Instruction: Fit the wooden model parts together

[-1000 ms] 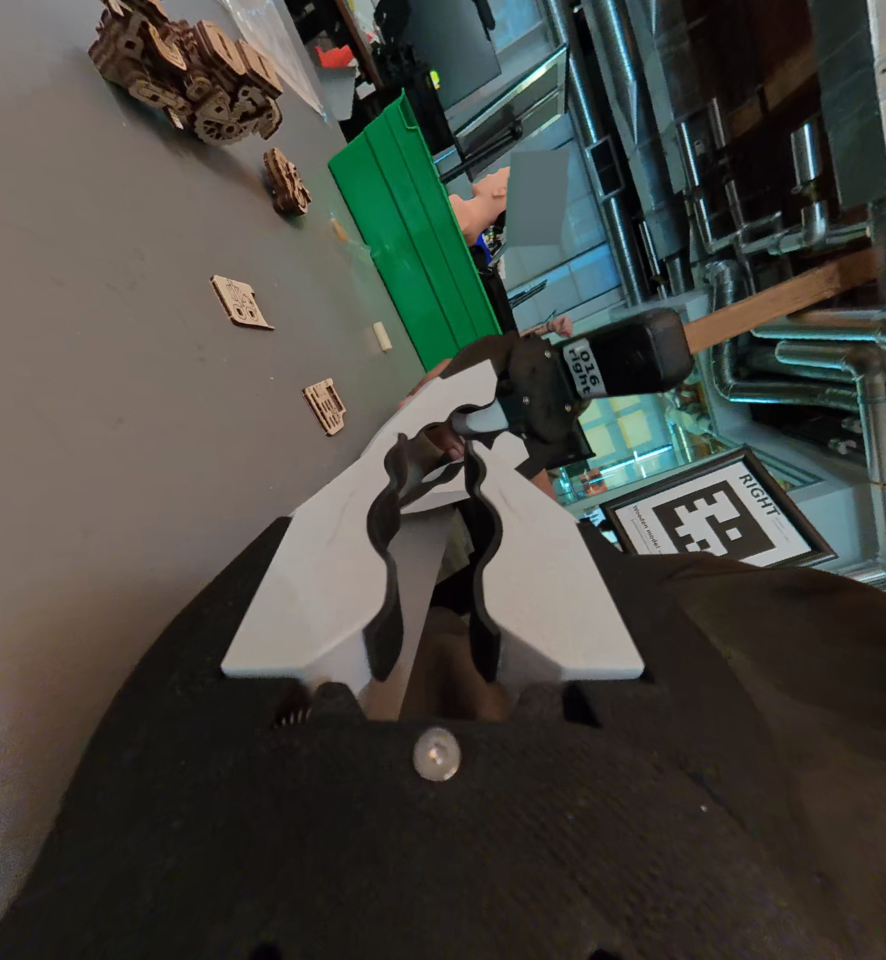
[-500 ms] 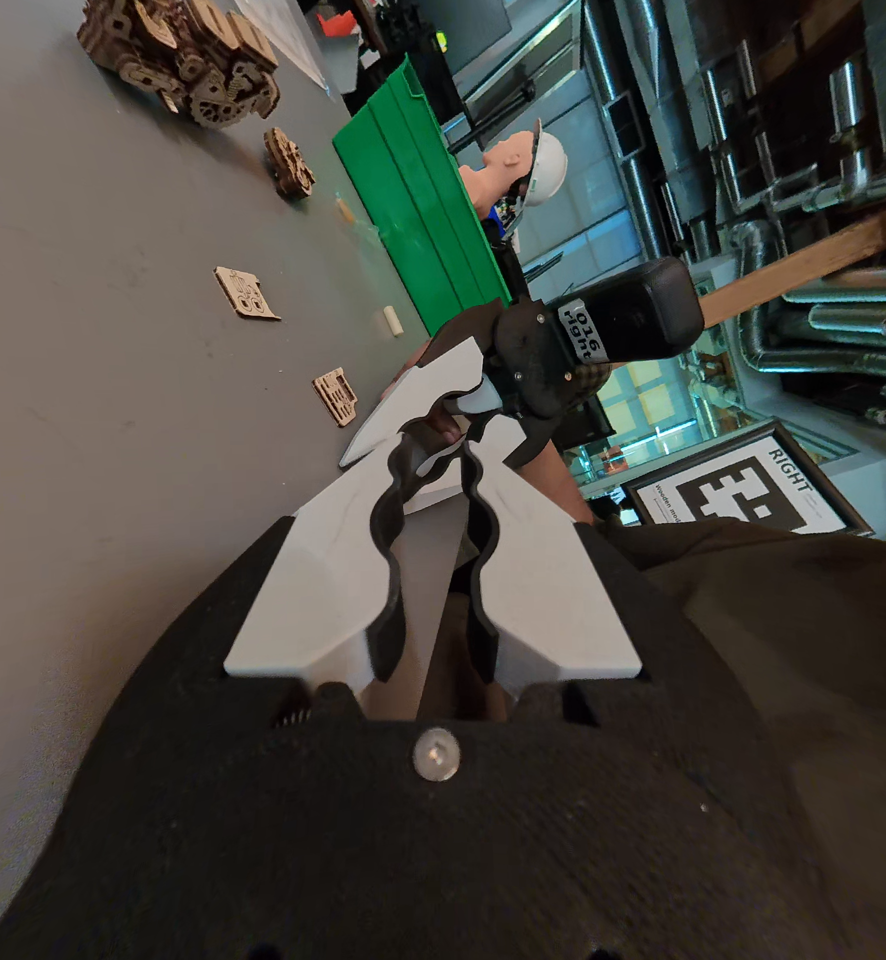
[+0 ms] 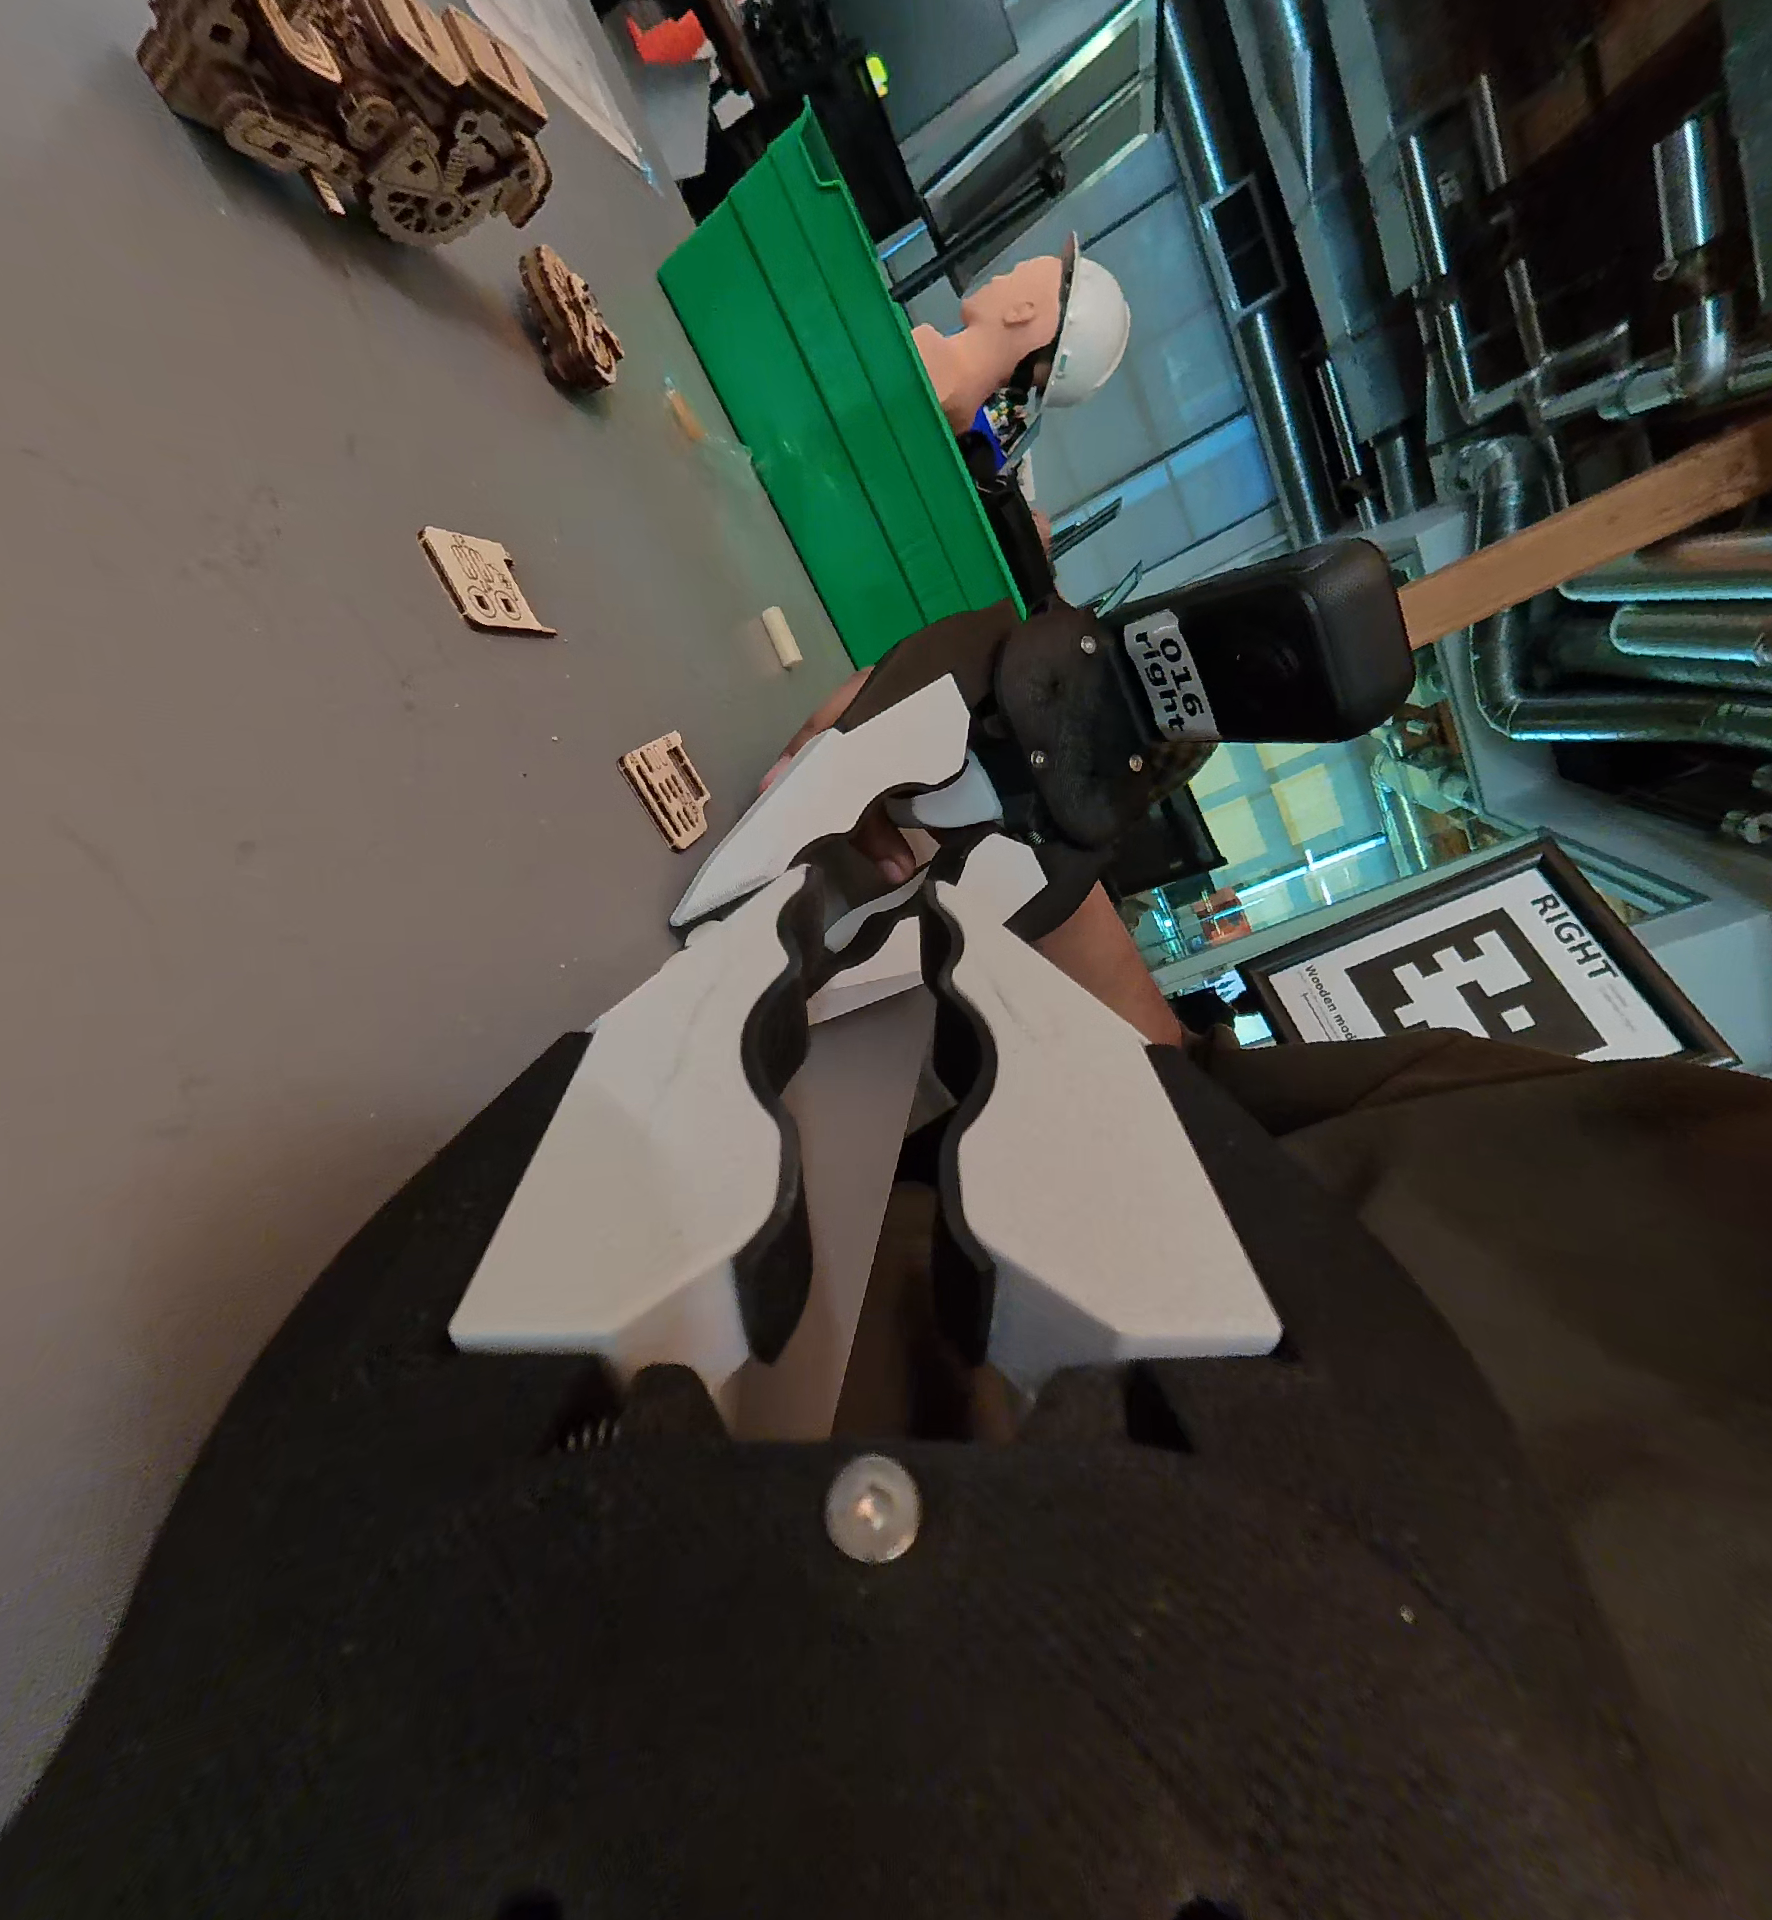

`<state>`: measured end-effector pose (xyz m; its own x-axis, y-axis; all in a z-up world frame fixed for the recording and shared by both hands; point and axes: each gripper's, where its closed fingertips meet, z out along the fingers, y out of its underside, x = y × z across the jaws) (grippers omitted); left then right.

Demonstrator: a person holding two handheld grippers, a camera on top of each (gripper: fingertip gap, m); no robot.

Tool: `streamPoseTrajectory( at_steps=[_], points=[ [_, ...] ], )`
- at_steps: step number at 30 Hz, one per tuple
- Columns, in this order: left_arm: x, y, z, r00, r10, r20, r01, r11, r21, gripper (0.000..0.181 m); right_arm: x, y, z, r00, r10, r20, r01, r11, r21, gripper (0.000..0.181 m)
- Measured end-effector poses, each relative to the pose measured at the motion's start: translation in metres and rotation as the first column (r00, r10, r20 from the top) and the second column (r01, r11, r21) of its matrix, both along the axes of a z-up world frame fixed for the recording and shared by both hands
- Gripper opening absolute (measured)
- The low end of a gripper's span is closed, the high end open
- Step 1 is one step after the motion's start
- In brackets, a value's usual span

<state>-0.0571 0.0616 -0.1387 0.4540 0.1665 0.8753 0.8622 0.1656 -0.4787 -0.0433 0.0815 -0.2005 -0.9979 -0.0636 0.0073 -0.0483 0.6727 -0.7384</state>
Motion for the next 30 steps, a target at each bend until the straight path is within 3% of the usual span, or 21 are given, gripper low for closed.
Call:
streamPoseTrajectory(
  at_steps=[30],
  points=[
    [0.001,0.001,-0.001,1.0,-0.01,0.011,0.01,1.0,0.002,0.016,-0.001,0.01,0.002,1.0,-0.031,-0.004,0.031,0.999,0.01,0.034]
  ],
)
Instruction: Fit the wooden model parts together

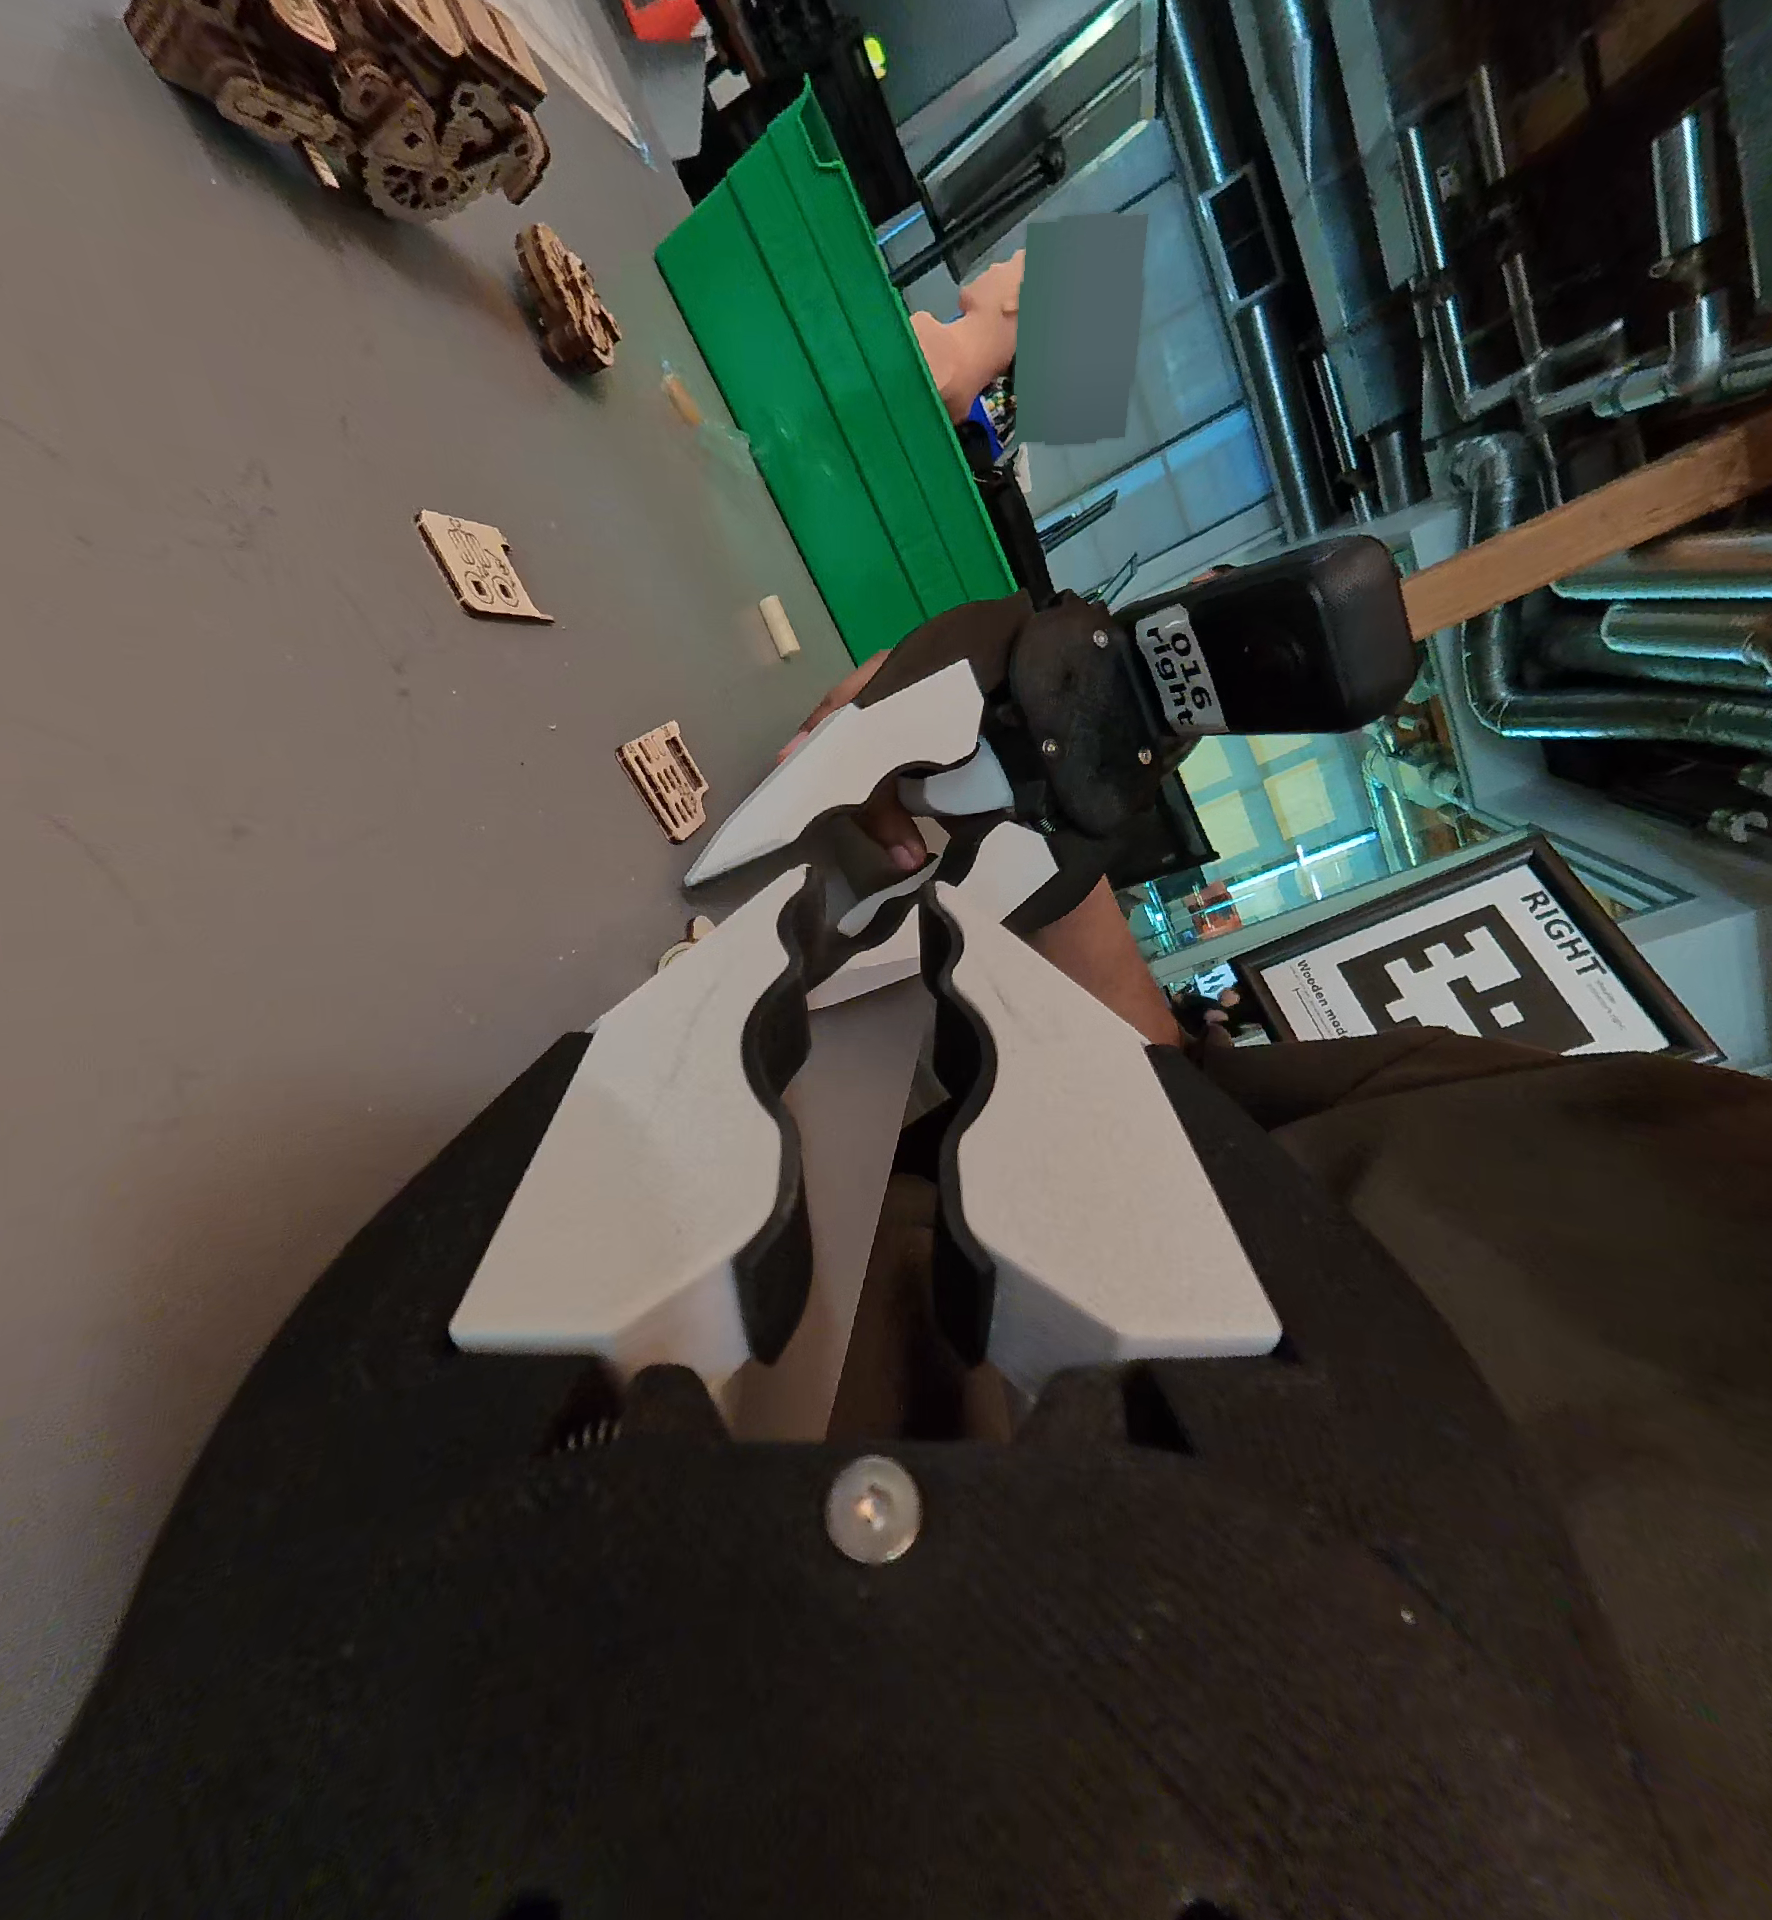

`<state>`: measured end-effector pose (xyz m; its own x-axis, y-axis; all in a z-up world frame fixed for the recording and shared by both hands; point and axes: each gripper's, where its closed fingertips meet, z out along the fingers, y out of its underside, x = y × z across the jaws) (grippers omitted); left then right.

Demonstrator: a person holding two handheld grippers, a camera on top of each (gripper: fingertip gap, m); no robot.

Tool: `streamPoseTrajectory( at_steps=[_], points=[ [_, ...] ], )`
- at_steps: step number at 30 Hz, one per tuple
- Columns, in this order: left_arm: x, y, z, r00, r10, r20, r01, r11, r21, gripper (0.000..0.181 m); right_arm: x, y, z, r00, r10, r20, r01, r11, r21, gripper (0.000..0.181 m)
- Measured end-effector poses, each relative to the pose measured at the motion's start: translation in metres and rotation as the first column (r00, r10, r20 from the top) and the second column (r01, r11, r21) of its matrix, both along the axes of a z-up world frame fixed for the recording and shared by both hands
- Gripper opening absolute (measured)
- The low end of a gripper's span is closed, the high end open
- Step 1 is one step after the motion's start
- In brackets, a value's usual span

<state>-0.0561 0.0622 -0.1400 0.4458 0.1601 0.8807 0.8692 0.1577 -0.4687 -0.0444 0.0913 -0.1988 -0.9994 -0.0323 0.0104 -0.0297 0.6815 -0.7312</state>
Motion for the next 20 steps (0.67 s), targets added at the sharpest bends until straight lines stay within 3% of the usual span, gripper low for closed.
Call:
streamPoseTrajectory(
  at_steps=[8,16,20],
  points=[
    [0.002,0.001,-0.001,1.0,-0.013,-0.008,0.013,1.0,-0.016,0.016,0.003,-0.003,-0.001,1.0,0.002,-0.001,-0.002,1.0,0.013,0.027],
    [0.021,0.016,-0.002,0.995,-0.096,-0.012,0.095,0.995,-0.032,0.027,0.009,-0.019,0.067,0.986,-0.045,-0.159,0.005,0.97,-0.244,0.027],
    [0.026,0.018,0.008,0.994,-0.11,0.01,0.109,0.993,0.048,0.031,0.015,-0.025,0.077,0.972,-0.047,-0.231,-0.015,0.966,-0.257,0.027]
  ],
)
